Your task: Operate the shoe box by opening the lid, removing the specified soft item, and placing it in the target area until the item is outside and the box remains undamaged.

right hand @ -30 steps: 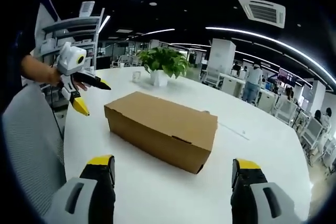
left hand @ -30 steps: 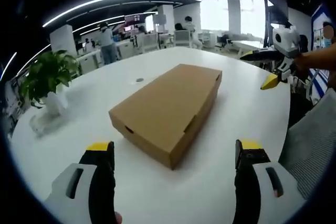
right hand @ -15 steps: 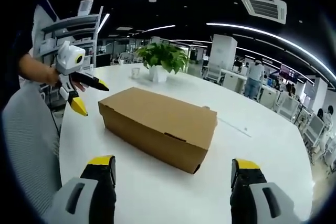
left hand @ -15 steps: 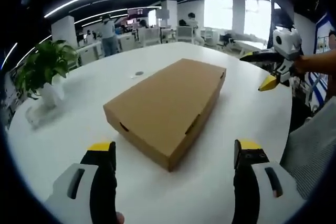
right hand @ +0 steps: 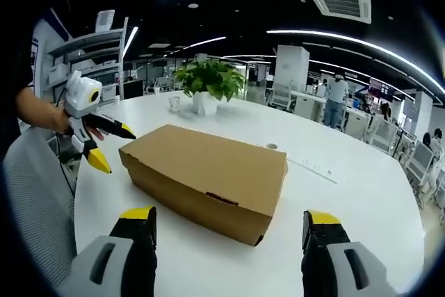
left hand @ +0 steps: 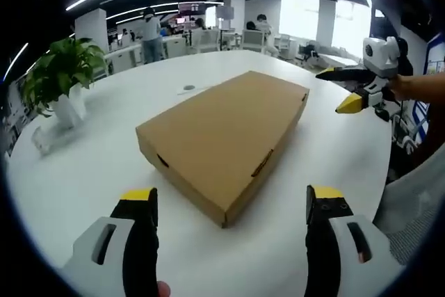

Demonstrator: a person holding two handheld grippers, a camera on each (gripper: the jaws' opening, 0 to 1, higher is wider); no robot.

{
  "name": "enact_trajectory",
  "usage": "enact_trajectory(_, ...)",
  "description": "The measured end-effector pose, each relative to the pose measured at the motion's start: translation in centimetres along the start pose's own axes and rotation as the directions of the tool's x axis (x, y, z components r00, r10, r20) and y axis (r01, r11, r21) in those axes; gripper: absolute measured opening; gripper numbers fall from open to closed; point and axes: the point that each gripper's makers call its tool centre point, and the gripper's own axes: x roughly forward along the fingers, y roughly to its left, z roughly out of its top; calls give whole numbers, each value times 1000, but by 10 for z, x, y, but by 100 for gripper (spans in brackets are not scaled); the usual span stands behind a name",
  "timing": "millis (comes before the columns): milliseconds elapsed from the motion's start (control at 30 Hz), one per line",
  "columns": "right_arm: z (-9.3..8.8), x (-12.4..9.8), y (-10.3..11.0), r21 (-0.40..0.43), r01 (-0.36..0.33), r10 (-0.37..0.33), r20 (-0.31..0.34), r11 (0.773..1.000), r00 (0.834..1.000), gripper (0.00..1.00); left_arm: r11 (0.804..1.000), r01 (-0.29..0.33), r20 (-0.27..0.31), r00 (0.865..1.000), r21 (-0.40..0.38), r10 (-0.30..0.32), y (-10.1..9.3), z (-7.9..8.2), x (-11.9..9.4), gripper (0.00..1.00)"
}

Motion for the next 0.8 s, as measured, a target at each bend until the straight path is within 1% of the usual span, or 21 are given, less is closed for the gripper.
enact_trajectory(267, -8, 14, -7, -24, -17, 15, -49, 1000, 999, 82, 1000, -13, 17, 1000, -21, 13, 4, 11, 7, 85)
enact_trajectory(467, -13, 23, -11, -28, -27, 25, -76, 999, 997, 80, 999, -20, 15, 1000, -30, 20, 5, 13, 15, 83)
enact_trajectory(600, -16, 31, -12, -42, -39, 35, -97, 998, 995, 75, 998, -25, 12, 1000, -50, 25, 4, 15, 19, 82)
enact_trajectory(733, -14, 38, -13, -53, -47, 41, -100, 997, 994, 74, 998, -29, 9, 1000, -58, 30, 3, 16, 22, 81)
enact_trajectory(800, -11, 42, -14, -43, -48, 44, -98, 998, 994, 74, 998, -36, 5, 999, -58, 36, 2, 15, 24, 81)
